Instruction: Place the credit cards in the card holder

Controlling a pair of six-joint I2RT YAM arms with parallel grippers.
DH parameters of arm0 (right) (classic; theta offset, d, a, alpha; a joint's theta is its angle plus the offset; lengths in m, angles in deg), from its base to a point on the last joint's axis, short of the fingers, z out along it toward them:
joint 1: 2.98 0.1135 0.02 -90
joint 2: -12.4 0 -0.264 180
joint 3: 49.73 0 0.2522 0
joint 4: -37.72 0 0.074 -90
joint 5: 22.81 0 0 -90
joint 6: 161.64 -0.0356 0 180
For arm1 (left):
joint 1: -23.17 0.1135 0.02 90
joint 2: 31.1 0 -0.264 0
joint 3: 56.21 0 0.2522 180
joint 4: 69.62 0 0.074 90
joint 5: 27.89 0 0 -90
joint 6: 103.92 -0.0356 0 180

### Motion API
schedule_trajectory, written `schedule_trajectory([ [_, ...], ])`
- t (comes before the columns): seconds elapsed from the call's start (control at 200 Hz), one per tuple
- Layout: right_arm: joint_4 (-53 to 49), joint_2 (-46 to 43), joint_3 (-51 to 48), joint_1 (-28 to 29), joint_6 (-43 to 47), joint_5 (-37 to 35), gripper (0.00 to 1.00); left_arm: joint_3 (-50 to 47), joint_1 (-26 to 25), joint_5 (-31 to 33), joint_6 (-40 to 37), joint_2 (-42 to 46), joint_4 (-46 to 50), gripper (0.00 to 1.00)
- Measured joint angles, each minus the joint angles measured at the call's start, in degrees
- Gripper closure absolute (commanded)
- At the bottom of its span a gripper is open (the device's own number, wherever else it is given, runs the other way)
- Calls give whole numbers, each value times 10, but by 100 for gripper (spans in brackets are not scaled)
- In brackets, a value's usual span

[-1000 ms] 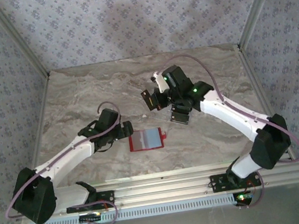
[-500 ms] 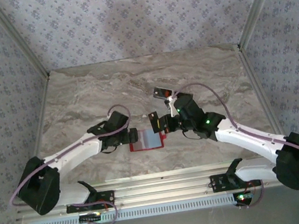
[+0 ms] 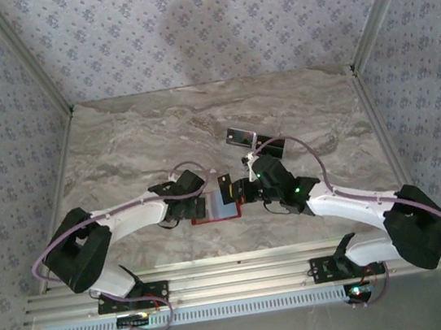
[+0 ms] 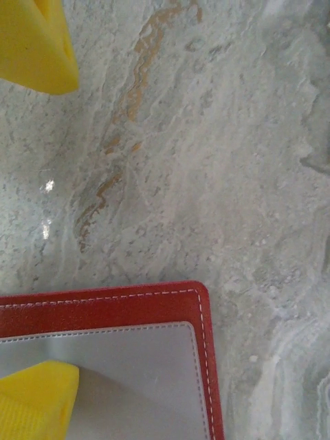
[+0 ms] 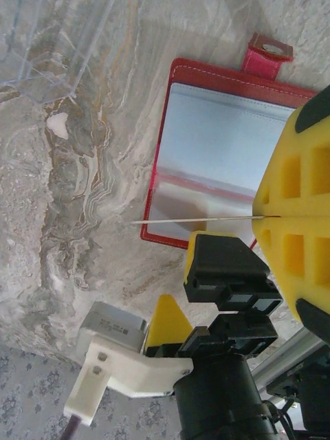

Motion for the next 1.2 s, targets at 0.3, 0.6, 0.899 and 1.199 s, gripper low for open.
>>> schedule_trajectory([
  [0.3,78,54,-26,6,-25,6,100,13,-19,47,20,-11,20,0],
  [0.6,152,81,-48,22,-55,2,100,12,-22,55,35,-11,28,0],
  [0.899,207,118,-54,33,-81,-7,100,6,-23,56,49,-11,24,0],
  [1.199,243,156,-56,35,-99,-7,100,1,-23,59,54,-7,19,0],
])
